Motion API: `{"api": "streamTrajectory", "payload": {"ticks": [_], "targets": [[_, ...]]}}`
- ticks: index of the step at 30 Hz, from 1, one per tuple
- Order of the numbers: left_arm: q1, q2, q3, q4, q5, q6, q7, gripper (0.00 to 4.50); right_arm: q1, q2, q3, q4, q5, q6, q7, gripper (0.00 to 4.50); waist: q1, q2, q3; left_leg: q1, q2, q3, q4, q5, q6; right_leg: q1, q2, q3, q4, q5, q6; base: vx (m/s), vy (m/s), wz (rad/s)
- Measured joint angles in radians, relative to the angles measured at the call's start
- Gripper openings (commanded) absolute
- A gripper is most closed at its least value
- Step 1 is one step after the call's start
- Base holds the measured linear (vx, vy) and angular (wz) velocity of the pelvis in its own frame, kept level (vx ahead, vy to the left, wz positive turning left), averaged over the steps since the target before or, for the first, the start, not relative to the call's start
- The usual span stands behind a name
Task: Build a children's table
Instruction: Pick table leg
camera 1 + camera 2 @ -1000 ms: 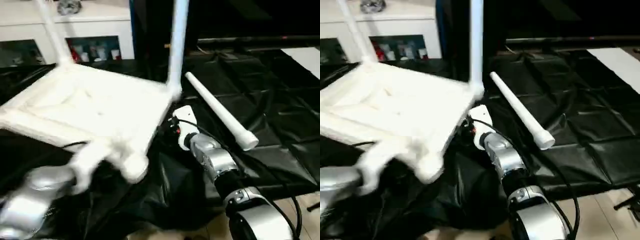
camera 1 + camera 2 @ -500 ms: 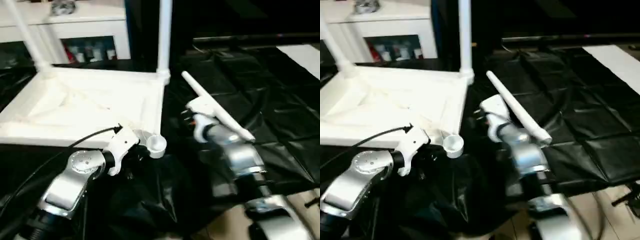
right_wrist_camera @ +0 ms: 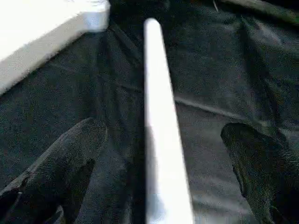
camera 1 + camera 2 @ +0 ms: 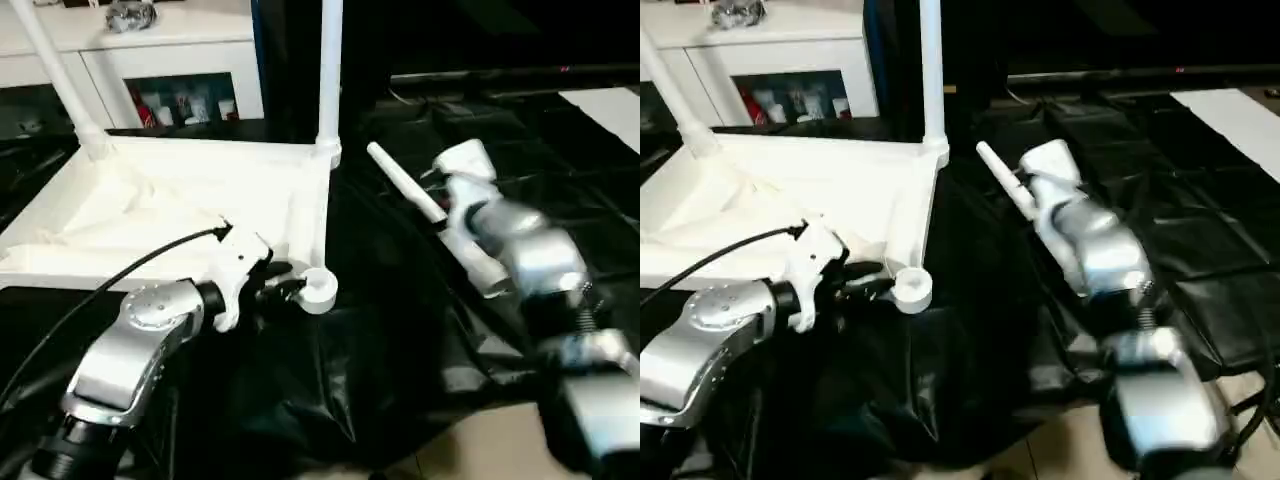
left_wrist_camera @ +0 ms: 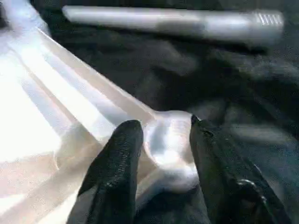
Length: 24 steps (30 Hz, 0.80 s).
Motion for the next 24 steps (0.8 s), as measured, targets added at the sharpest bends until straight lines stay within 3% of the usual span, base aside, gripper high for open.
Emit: {"api": "streamTrajectory", "payload": {"ticks": [8,15,20,22,24], "targets": [[-0.018,0.015,-0.012,-0.001,0.010,0.003,0.006,2.89,-0.093,-0.006,-0.013,0.249,0.010,-0.024,0.075,4.50,0.000,0.001,0.000,-0.001,0.000,0.000,0.001,0.000,0.000,-0.001,0.000,0.000,0.001,0.000,0.000,0.000,0.000,0.00],[-0.017,0.029,-0.057,-0.053,-0.005,0.012,-0.040,3.54,-0.156,-0.006,0.055,0.423,-0.056,0.003,0.073,4.50,0.002,0.001,0.000,-0.001,0.001,0.000,0.003,0.000,0.000,-0.001,0.000,0.000,0.002,0.000,-0.001,0.000,0.000,0.00],[-0.016,0.044,-0.076,-0.054,0.005,0.012,-0.039,3.86,-0.175,-0.007,0.067,0.505,-0.078,0.012,0.090,4.50,0.003,0.001,0.000,-0.001,0.001,0.000,0.004,0.000,0.000,-0.001,0.000,0.000,0.003,0.001,-0.001,0.000,0.000,0.00],[-0.014,0.059,-0.086,-0.060,0.018,0.011,-0.040,4.19,-0.182,-0.008,0.072,0.536,-0.079,0.028,0.111,4.50,0.002,0.001,0.000,-0.001,0.001,0.000,0.004,0.000,0.000,-0.001,0.000,0.000,0.004,0.001,-0.002,0.000,0.000,0.00],[-0.013,0.065,-0.089,-0.065,0.028,0.010,-0.040,4.19,-0.192,-0.010,0.074,0.552,-0.080,0.036,0.119,4.50,0.003,0.001,0.000,-0.001,0.001,0.000,0.005,0.000,0.000,-0.001,0.000,0.000,0.005,0.001,-0.002,0.000,0.000,0.00]]}}
